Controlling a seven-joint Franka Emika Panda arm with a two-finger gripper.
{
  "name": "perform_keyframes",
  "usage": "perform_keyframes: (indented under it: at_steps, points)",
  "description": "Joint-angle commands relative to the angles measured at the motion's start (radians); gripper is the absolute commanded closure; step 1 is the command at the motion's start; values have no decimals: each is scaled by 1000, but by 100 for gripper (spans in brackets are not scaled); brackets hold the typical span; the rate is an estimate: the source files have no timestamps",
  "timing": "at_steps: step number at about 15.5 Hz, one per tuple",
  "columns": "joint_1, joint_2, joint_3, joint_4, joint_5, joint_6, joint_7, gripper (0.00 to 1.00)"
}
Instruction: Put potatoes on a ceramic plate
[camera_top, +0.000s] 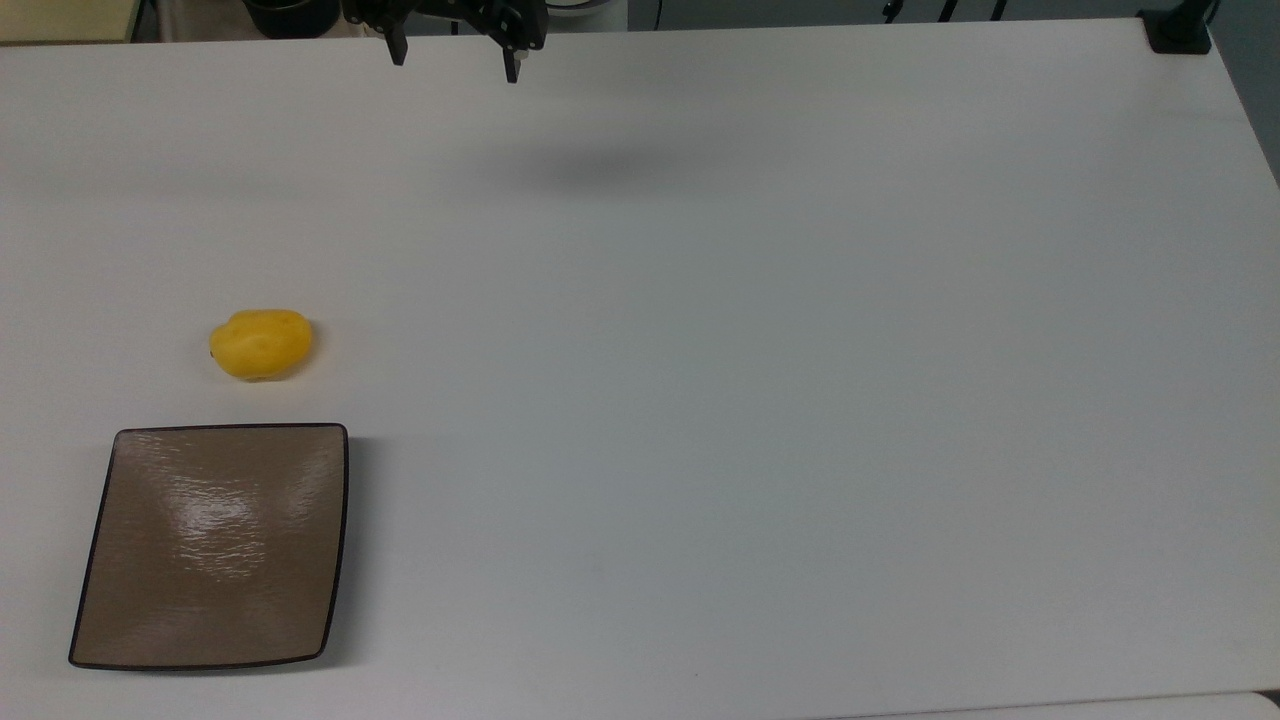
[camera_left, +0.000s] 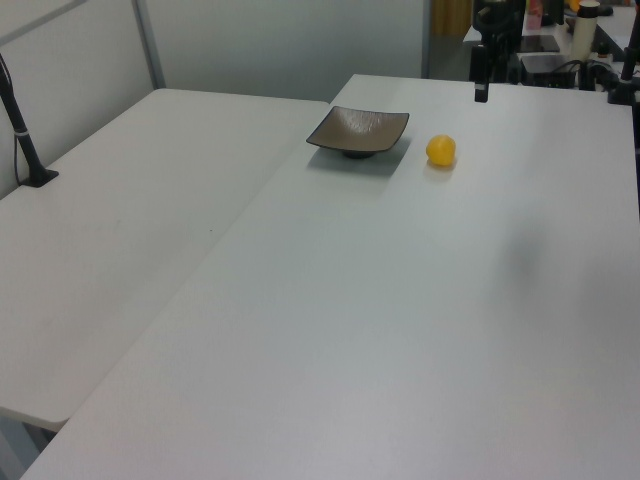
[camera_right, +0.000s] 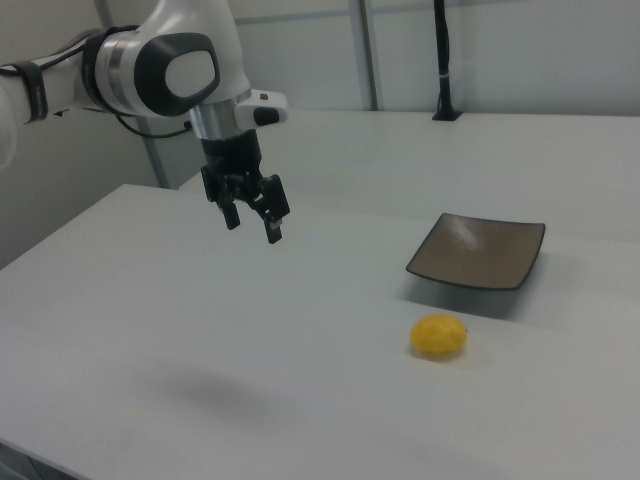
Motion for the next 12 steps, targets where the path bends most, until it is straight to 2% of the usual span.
perform_keyframes:
  at_steps: [1, 3, 8, 12]
  points:
    - [9, -10, -3, -26, -18, 44, 141, 0]
    - [0, -4, -5, -27, -18, 89, 229, 0]
    - [-1, 32, -69, -34, -15, 211, 402, 0]
    - [-2, 74, -94, -29, -15, 302, 580, 0]
